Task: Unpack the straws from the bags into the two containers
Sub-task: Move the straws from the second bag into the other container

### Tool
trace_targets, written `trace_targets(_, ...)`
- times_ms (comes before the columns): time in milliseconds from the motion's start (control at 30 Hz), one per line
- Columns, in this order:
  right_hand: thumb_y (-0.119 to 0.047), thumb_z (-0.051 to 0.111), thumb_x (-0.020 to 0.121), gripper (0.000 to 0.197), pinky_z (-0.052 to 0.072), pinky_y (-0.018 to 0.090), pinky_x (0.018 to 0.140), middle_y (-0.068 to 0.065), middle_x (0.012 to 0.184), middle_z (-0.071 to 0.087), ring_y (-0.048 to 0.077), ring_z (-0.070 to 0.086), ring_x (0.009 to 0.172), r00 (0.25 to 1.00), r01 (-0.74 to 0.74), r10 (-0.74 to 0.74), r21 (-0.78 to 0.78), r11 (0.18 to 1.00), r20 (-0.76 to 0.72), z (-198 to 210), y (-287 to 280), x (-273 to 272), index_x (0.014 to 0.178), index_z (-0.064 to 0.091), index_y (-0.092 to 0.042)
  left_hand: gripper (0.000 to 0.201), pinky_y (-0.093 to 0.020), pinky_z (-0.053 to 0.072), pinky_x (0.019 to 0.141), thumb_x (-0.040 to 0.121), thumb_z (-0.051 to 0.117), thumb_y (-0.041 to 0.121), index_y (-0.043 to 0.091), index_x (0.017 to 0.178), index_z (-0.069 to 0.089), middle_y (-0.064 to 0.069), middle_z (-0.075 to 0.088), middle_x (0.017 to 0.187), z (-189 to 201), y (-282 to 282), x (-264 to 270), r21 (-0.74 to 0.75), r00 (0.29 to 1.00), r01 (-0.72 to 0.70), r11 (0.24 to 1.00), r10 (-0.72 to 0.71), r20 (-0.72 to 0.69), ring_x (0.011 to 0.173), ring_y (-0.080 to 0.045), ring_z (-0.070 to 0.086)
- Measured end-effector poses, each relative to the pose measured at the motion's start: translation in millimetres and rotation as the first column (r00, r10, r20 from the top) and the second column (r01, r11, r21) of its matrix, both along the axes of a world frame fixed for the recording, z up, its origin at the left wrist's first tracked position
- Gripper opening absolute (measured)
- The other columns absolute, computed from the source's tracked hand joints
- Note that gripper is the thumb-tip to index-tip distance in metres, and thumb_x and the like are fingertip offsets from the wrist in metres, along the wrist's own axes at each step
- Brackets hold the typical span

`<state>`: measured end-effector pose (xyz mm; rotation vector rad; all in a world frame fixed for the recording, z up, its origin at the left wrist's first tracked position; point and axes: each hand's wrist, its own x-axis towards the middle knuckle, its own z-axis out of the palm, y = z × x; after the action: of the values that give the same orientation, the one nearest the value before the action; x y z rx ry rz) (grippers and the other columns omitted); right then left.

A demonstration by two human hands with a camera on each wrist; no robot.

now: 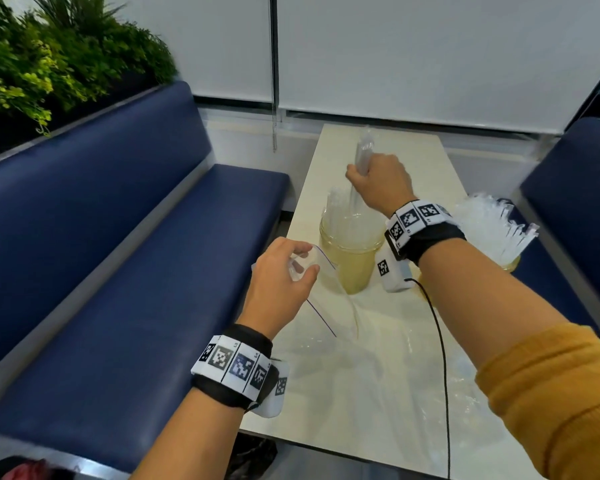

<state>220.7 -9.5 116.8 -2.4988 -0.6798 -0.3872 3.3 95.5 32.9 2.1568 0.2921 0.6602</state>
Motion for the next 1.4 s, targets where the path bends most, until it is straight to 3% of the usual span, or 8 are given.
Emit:
trace_targets(200, -0.055, 0.063, 0.084, 0.045, 0.050, 0.032, 0.066, 0.008, 0.088, 0.066, 0.029, 0.067, 0.085, 0.998, 0.064, -0.064, -0.114, 0.991, 0.005, -44, -1, 3, 0.091, 0.062, -0.011, 0.026, -0.041, 0.057, 0.088, 0.090, 0.073, 0.029, 0.023, 0.114, 0.067, 0.012, 0.063, 0.109, 2, 3, 0, -0.014, 1.000, 0.015, 1.000, -0.014, 0.025, 0.086, -0.009, 0.068)
trace_targets(400, -0.027, 0.087, 0.067, 0.098, 0.049, 0.034, 0.084, 0.002, 0.137, 0.046, 0.024, 0.048, 0.119, 0.980, -0.059, 0.021, 0.189, 0.980, 0.196, -27, -1, 15, 0.147, 0.030, -0.026, 0.026, -0.027, 0.058, 0.082, 0.091, 0.073, 0.026, 0.021, 0.115, 0.067, 0.010, 0.063, 0.109, 6, 4, 2, -0.001, 0.999, 0.027, 1.000, -0.027, 0.032, 0.087, -0.010, 0.068)
trace_targets(567, -0.027, 0.051, 0.099, 0.029, 0.051, 0.038, 0.088, 0.008, 0.118, 0.067, 0.028, 0.063, 0.105, 0.989, -0.079, 0.105, -0.234, 0.969, 0.103, -39, -1, 20, 0.117, 0.067, -0.010, 0.031, -0.019, 0.054, 0.083, 0.092, 0.066, 0.012, 0.020, 0.122, 0.065, 0.009, 0.061, 0.114, 11, 2, 7, 0.058, 0.998, 0.064, 0.996, -0.065, 0.010, 0.093, -0.009, 0.065)
trace_targets(700, -0.030, 0.031, 0.104, 0.044, 0.040, 0.044, 0.104, 0.011, 0.116, 0.067, 0.029, 0.056, 0.117, 0.959, -0.133, 0.227, -0.438, 0.889, 0.170, -58, -8, 11, 0.112, 0.068, -0.007, 0.050, -0.007, 0.049, 0.078, 0.085, 0.062, 0.000, 0.020, 0.131, 0.059, 0.012, 0.053, 0.122, 13, 3, 7, 0.076, 0.990, 0.140, 0.987, -0.138, -0.029, 0.100, -0.005, 0.062)
trace_targets(933, -0.030, 0.056, 0.094, 0.025, 0.049, 0.030, 0.069, -0.001, 0.080, 0.068, 0.017, 0.061, 0.077, 0.952, -0.200, 0.172, 0.088, 0.976, 0.255, -12, -15, -41, 0.081, 0.071, -0.015, 0.069, -0.010, 0.052, 0.080, 0.079, 0.059, -0.010, 0.018, 0.142, 0.051, 0.012, 0.047, 0.130, 12, 6, 12, 0.054, 0.985, 0.173, 0.983, -0.171, -0.040, 0.109, -0.004, 0.058)
trace_targets(1033, -0.019, 0.059, 0.089, 0.032, 0.056, 0.032, 0.055, 0.006, 0.055, 0.067, 0.017, 0.061, 0.049, 0.873, -0.415, 0.448, 0.192, 0.889, -0.191, 7, -20, -84, 0.062, 0.070, -0.004, 0.076, -0.010, 0.049, 0.085, 0.076, 0.057, -0.014, 0.015, 0.146, 0.047, 0.008, 0.045, 0.136, 15, 6, 14, 0.041, 0.981, 0.190, 0.981, -0.189, -0.030, 0.111, 0.001, 0.054)
trace_targets(1133, -0.015, 0.054, 0.093, 0.028, 0.058, 0.031, 0.068, 0.008, 0.069, 0.071, 0.025, 0.069, 0.067, 0.729, -0.553, 0.414, -0.113, 0.826, -0.545, -13, -15, -112, 0.076, 0.070, -0.001, 0.079, -0.013, 0.050, 0.089, 0.075, 0.059, -0.017, 0.012, 0.147, 0.046, 0.005, 0.044, 0.140, 18, 2, 15, 0.036, 0.976, 0.216, 0.976, -0.215, -0.021, 0.115, -0.004, 0.054)
trace_targets(1400, -0.036, 0.056, 0.096, 0.041, 0.050, 0.038, 0.084, 0.010, 0.109, 0.065, 0.032, 0.063, 0.098, 0.844, -0.454, 0.028, -0.686, 0.568, -0.536, -100, 6, -129, 0.126, 0.052, -0.007, 0.085, -0.014, 0.048, 0.098, 0.073, 0.049, -0.023, 0.020, 0.145, 0.047, 0.014, 0.041, 0.141, 13, -8, 7, -0.001, 0.962, 0.272, 0.962, -0.272, -0.010, 0.121, -0.005, 0.053)
